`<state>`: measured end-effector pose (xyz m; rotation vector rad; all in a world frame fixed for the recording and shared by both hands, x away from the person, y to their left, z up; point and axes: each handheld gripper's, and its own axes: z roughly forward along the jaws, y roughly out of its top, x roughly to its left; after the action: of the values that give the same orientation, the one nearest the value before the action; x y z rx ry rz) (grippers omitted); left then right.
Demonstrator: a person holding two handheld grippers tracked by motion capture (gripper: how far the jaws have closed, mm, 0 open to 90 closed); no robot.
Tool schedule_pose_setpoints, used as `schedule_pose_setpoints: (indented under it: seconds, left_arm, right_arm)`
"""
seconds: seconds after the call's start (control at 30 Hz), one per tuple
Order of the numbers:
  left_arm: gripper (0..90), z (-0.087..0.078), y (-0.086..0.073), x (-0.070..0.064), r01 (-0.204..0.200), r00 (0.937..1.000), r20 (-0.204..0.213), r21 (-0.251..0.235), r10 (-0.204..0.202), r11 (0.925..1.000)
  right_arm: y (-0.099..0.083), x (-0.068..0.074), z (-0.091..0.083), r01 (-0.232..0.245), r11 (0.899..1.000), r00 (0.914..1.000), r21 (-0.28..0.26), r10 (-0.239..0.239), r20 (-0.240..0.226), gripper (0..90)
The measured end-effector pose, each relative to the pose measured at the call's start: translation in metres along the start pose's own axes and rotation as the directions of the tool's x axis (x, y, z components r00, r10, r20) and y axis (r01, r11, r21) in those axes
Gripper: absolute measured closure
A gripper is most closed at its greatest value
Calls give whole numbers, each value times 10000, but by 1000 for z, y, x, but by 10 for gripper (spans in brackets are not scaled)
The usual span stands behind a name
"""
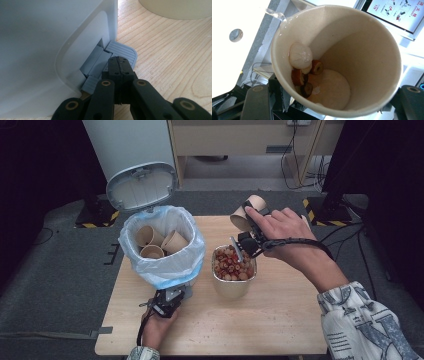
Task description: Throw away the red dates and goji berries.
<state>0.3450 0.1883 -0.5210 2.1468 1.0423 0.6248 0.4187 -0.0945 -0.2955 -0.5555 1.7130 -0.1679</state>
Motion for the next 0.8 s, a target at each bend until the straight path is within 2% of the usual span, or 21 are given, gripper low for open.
schedule_pose_setpoints:
  seconds: [0.2, 0.4, 0.43, 0.47, 0.53, 0.6, 0.63, 0.67, 0.73, 0.77, 0.8]
  left_arm:
    - [899, 0, 0, 0, 5, 10000, 2, -22, -5, 10000]
    - [899, 0, 0, 0, 2, 10000, 13, -21, -2, 10000]
    - [899, 0, 0, 0, 3, 10000, 15, -22, -3, 10000]
    - [899, 0, 0, 0, 2, 10000, 16, -23, -1, 10000]
    - [899, 0, 0, 0, 2, 10000, 6, -15, -2, 10000]
    - [899, 0, 0, 0, 22, 10000, 28, -26, -22, 10000]
    - [898, 0, 0, 0, 26, 10000, 31, -27, -26, 10000]
    - [898, 0, 0, 0, 26, 10000, 31, -26, -26, 10000]
    - [899, 0, 0, 0, 24, 10000, 27, -15, -24, 10000]
    - [898, 0, 0, 0, 23, 10000, 22, -14, -23, 10000]
    - [899, 0, 0, 0, 28, 10000, 20, -15, -28, 10000]
  right_arm:
    - [-3, 0, 0, 28, 10000, 10000, 65, -28, 42, 312]
    - [-3, -1, 0, -46, 9992, 9997, 400, 37, 229, 316]
    - [6, 6, 3, 701, 9970, 9975, 331, -702, 23, 317]
    - [6, 6, 3, 701, 9970, 9975, 331, -702, 23, 317]
    - [12, 15, 6, 1359, 9900, 9906, 366, -1353, -188, 317]
    - [11, 11, 6, 1360, 9900, 9907, 364, -1358, -74, 317]
    - [6, 6, 6, 889, 9944, 9959, 567, -896, 107, 317]
    - [5, 5, 6, 752, 9948, 9969, 684, -765, 177, 317]
    - [10, 9, 8, 1270, 9901, 9919, 599, -1271, -25, 318]
    - [15, 17, 8, 1737, 9838, 9847, 435, -1728, -242, 319]
    - [16, 19, 9, 2006, 9782, 9797, 531, -2000, -167, 319]
